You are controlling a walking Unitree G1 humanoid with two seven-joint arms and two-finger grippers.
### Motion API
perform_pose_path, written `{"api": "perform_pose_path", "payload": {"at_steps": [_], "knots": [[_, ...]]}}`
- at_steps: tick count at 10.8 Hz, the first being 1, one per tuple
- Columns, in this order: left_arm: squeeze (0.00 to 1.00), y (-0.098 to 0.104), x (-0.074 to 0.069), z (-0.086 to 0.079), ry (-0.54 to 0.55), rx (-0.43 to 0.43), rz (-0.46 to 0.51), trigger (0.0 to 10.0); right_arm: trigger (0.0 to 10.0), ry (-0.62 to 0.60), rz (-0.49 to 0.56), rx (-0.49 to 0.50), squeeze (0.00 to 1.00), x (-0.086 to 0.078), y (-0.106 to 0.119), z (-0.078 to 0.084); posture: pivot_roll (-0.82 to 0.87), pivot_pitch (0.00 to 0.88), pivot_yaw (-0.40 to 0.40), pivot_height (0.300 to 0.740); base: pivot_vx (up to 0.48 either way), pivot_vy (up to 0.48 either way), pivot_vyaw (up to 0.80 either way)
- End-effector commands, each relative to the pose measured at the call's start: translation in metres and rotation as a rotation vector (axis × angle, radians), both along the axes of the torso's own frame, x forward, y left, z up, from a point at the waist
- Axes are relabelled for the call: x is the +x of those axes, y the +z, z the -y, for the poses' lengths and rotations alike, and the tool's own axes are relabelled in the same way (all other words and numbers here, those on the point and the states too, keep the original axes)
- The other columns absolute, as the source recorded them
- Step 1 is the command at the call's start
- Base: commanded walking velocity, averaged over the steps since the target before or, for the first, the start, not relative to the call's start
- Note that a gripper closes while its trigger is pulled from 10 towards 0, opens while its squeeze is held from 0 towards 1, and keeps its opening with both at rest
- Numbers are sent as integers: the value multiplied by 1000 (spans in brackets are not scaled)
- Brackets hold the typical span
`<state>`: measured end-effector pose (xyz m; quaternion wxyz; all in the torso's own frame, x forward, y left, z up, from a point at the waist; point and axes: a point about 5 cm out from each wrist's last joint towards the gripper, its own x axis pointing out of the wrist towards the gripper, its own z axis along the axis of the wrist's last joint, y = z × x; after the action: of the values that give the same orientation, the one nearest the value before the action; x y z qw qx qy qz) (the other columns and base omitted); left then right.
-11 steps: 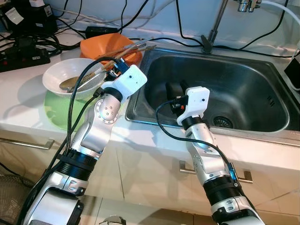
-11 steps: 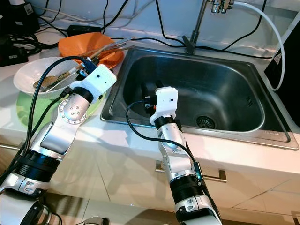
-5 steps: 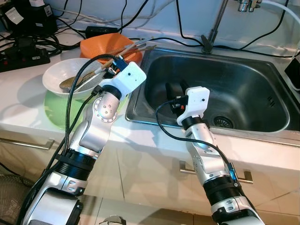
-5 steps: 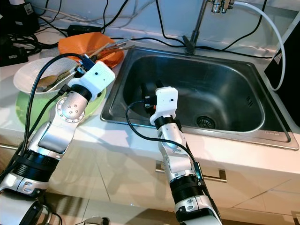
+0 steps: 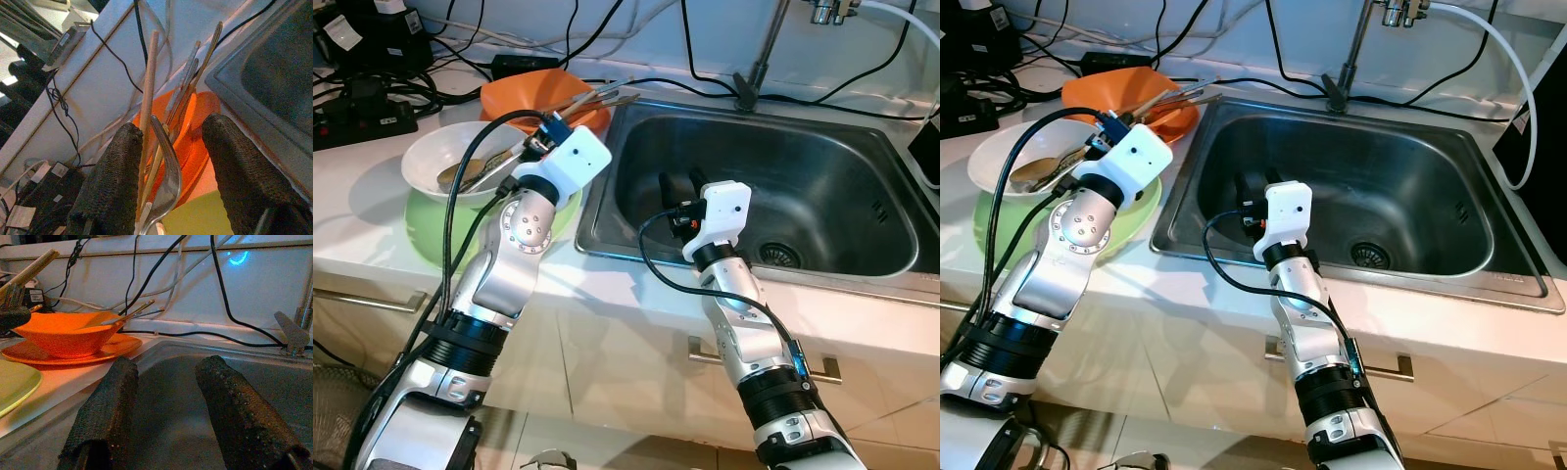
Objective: Kitchen organization
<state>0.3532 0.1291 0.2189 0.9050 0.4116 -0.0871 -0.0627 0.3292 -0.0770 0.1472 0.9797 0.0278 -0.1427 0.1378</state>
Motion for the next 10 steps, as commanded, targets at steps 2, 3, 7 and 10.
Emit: {"api": "perform_pose_path", "payload": {"at_steps": [2, 3, 7, 10], "knots": [[0, -10, 2, 0, 2, 8, -61, 10000, 10000, -9, -4, -4, 0, -1, -2, 2, 62, 50, -43, 740, 0, 0, 0], [0, -12, 2, 1, 0, 3, -78, 10000, 10000, -10, -5, -4, 0, -1, -2, 3, 61, 50, -42, 740, 0, 0, 0], [0, -19, 5, -1, 21, -9, -133, 10000, 10000, -11, -5, -2, 0, -1, -2, 2, 62, 51, -40, 740, 0, 0, 0], [0, -14, 16, -7, 77, -28, -145, 10000, 10000, -15, -5, -2, 0, -1, -2, 3, 59, 49, -38, 740, 0, 0, 0]]}}
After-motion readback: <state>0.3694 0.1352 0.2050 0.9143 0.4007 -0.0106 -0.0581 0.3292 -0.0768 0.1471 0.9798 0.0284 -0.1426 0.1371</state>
